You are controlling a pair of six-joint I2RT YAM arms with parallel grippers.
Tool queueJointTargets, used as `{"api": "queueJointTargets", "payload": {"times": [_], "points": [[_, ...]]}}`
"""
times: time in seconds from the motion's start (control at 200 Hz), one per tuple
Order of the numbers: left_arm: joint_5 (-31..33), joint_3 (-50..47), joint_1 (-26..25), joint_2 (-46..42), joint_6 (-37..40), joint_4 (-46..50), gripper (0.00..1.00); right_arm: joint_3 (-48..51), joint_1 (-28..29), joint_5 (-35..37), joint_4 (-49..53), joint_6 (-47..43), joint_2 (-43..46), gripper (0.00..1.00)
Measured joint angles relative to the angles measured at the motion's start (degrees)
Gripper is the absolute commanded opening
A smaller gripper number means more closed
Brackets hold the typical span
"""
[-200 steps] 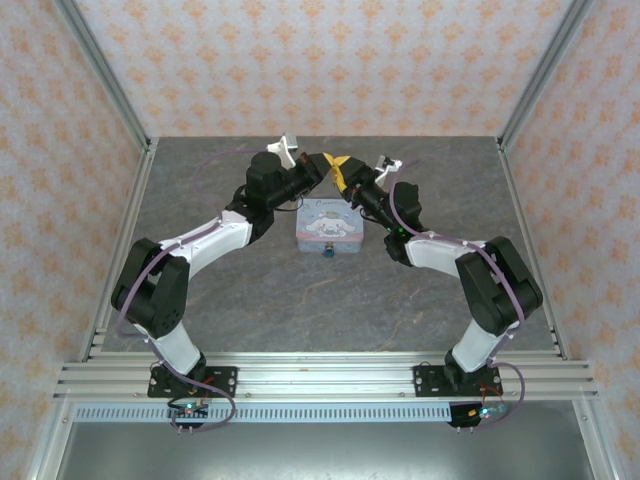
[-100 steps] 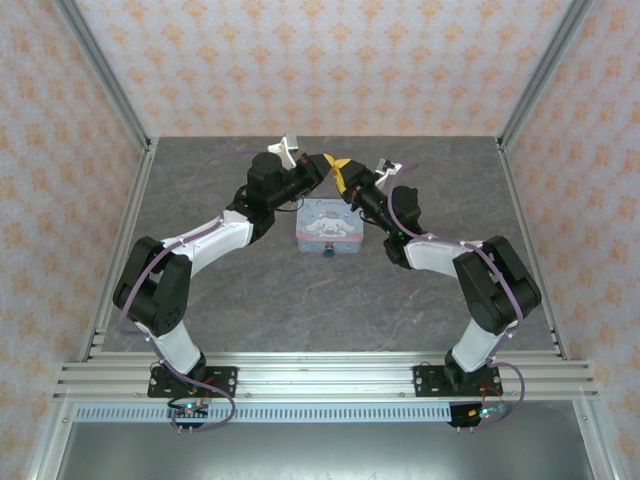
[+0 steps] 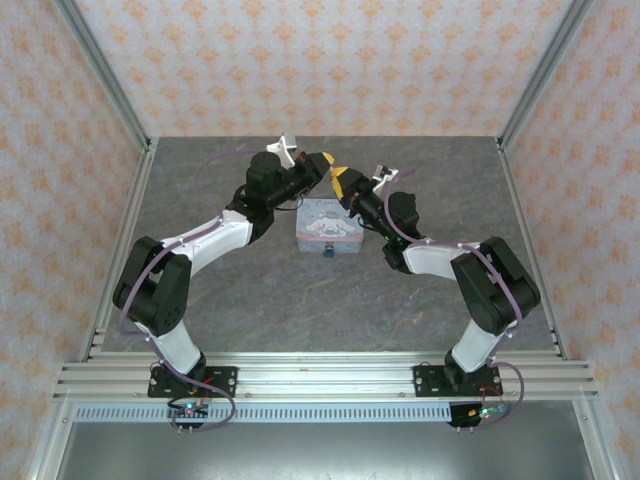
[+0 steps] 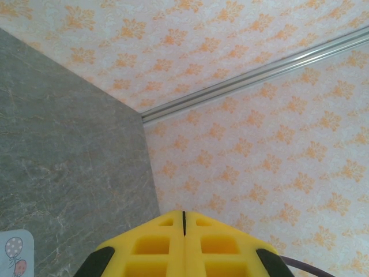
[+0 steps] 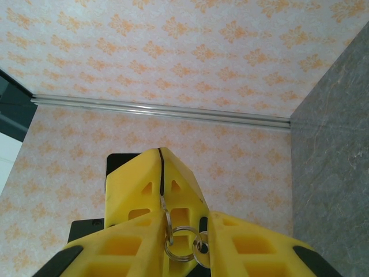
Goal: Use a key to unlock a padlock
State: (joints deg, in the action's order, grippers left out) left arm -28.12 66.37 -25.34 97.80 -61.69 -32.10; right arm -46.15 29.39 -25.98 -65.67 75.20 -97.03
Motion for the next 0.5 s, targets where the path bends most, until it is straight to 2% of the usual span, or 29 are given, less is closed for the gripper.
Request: {"api": "queueJointTargets", "payload": {"times": [0.32,0.5], "points": [[0.00,-0.11,0.00,0.00,-0.02,-0.44,0.00,-2.16,0.00,0.02,0.07,0.00,-1.25,0.24],[0.00,-0.35,0.35,0.00,-0.02,-0.59,0.00,-2.95,0.00,0.00,0.07,0.15,-1.99,0.19]]}}
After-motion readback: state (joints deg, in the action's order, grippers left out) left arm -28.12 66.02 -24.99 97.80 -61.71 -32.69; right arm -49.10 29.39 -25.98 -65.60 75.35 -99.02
